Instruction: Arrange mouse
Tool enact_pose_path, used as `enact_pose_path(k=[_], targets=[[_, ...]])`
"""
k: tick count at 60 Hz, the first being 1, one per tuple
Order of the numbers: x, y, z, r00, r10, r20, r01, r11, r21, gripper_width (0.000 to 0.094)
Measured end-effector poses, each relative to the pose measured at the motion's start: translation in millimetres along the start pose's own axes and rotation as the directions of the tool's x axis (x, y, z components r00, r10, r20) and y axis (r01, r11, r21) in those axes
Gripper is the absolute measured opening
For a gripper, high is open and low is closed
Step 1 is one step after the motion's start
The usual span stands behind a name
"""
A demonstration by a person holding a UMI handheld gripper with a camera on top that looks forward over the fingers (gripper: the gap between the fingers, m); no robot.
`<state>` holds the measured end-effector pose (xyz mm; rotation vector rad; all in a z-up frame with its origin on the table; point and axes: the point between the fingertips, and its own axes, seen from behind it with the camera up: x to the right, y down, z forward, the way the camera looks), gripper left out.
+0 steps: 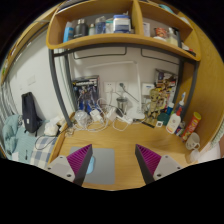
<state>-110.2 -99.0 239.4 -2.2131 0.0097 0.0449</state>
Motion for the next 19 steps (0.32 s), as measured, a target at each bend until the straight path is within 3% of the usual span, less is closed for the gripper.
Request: enact_pose_path(k=[19], targets=[[90, 9, -51, 0.999, -0.009, -0.046, 0.010, 1.000, 0.022, 0.0860]])
